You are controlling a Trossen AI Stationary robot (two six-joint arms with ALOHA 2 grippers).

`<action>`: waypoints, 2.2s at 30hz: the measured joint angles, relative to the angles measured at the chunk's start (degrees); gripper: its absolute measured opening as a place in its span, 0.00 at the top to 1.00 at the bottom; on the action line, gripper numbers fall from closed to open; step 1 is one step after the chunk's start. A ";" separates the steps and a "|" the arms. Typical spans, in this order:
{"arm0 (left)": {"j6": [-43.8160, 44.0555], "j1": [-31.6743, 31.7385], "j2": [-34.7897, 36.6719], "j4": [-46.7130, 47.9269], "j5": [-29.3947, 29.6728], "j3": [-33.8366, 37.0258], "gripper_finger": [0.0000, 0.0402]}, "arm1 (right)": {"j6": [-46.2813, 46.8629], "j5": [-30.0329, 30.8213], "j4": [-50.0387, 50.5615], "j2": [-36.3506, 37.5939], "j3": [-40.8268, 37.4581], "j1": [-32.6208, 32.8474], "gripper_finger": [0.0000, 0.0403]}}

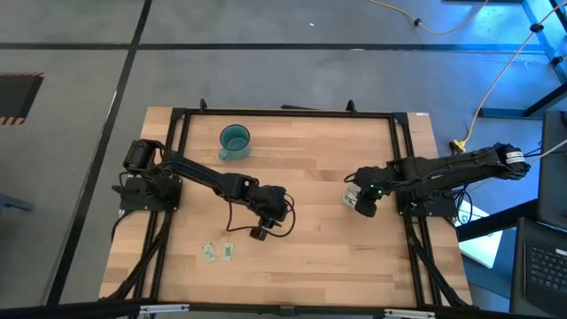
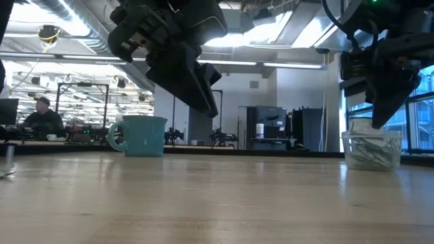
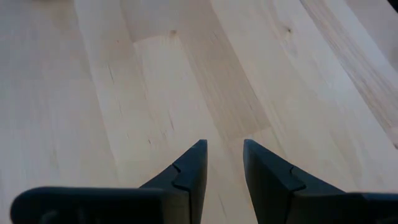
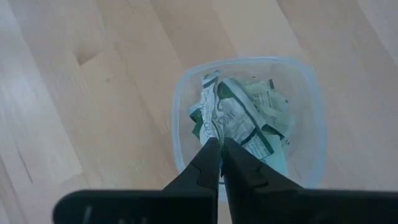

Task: Pick and place Stevia / Truvia into bins
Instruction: Put the truvia packet into the transparent bin, then put the stevia packet into the transparent bin

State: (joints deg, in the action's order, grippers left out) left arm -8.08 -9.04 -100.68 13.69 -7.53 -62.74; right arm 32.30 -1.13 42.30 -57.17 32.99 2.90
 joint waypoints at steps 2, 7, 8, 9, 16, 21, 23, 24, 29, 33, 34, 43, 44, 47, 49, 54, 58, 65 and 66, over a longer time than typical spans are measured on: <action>0.00 0.01 0.00 0.00 0.00 0.00 0.76 | 0.43 0.00 0.02 0.00 0.00 0.00 0.96; 0.01 0.00 -0.02 0.00 0.00 0.00 0.76 | 0.45 0.86 0.17 0.00 0.00 0.00 0.86; 0.02 0.02 -0.02 0.01 0.00 0.00 0.76 | 0.45 2.07 0.17 0.00 0.00 0.00 0.84; 0.01 0.01 -0.02 0.00 0.00 0.00 0.76 | 0.39 3.32 0.21 0.00 0.00 0.00 0.82; 0.02 0.02 -0.02 0.02 0.00 0.00 0.76 | -1.41 6.12 -0.21 0.02 0.00 -0.04 0.76; 0.02 0.02 -0.02 0.02 0.00 0.00 0.76 | -4.96 6.17 -0.66 0.02 0.00 -0.04 0.77; 0.02 0.00 -0.02 0.02 0.00 0.00 0.76 | -7.00 6.26 -0.69 0.02 0.00 -0.04 0.77; 0.02 0.02 -0.02 0.02 0.00 0.00 0.76 | -7.58 6.67 -0.73 0.02 0.00 -0.03 0.77; -0.02 0.01 -0.02 0.97 0.55 0.00 0.76 | -10.05 12.31 -0.41 0.02 1.76 -0.02 0.77; 0.57 -0.10 -0.02 4.06 2.01 0.00 0.76 | -12.02 13.57 -0.51 0.04 5.05 -0.02 0.77; 1.43 -0.29 0.00 5.66 2.72 0.00 0.76 | -12.11 13.58 -0.55 0.04 5.82 -0.02 0.77; 18.68 -4.75 1.18 23.33 1.60 0.02 0.76 | -13.29 13.66 -0.48 0.03 6.91 -0.02 0.77; 20.76 -5.63 1.18 24.81 0.72 0.04 0.76 | -13.29 13.68 -0.48 0.02 6.91 -0.02 0.77; 26.55 -8.51 1.18 28.96 -2.85 0.04 0.76 | -13.31 13.70 -0.48 0.02 6.91 -0.02 0.77; 30.03 -10.49 1.18 31.64 -4.16 0.04 0.76 | -13.32 13.69 -0.46 0.02 6.91 -0.02 0.77; 37.97 -15.35 1.11 32.87 -3.84 0.04 0.76 | -13.27 13.69 -0.51 0.02 6.91 -0.02 0.77; 40.37 -19.08 0.79 32.82 2.46 0.04 0.76 | -13.14 13.68 -1.09 0.02 6.91 -0.03 0.77; 42.69 -21.20 0.35 32.39 6.29 0.03 0.76 | -12.59 13.64 -1.90 0.02 6.88 -0.02 0.77; 42.95 -21.30 -0.03 32.21 6.29 -0.03 0.76 | -11.93 13.65 -1.87 0.02 6.88 -0.04 0.77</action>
State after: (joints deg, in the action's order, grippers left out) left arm 34.88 -30.34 -100.71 45.90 -1.23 -62.77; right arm 20.37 12.53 40.43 -57.14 39.88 2.85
